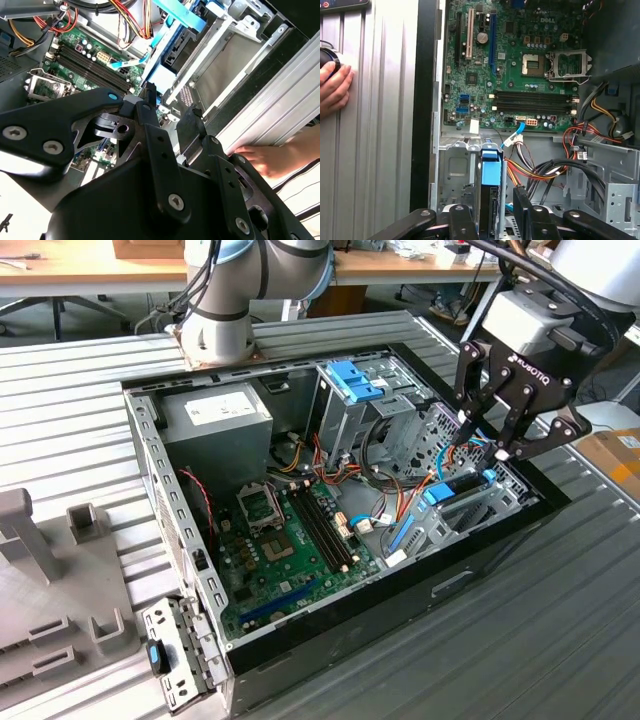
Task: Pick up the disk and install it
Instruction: 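Pick up the disk, then insert the disk into the insertion slot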
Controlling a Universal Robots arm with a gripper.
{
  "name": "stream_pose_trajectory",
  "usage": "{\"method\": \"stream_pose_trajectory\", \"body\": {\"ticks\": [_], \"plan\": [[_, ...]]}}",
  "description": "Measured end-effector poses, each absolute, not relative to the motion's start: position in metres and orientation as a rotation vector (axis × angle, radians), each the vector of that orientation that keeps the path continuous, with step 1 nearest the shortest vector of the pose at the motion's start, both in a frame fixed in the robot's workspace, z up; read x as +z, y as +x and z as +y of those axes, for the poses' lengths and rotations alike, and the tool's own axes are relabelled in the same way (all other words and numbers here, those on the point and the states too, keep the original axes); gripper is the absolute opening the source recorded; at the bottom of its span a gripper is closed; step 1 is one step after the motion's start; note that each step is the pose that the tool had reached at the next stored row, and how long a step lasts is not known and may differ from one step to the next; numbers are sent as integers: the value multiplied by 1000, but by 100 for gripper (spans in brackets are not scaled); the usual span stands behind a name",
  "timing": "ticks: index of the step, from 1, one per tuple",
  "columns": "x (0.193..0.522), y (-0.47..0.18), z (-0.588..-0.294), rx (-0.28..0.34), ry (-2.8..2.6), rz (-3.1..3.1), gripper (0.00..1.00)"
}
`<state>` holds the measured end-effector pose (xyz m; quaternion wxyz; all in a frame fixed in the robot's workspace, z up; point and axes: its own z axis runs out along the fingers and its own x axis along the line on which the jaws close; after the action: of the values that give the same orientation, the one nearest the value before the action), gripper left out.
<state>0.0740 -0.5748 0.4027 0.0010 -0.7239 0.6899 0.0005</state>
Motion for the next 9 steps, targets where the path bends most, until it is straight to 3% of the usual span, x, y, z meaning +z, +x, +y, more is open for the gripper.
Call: {"method": "stream_pose_trajectory", "body": {"ticks": [9], "plan": [[403, 80, -575, 1, -2273, 2166, 44]]}}
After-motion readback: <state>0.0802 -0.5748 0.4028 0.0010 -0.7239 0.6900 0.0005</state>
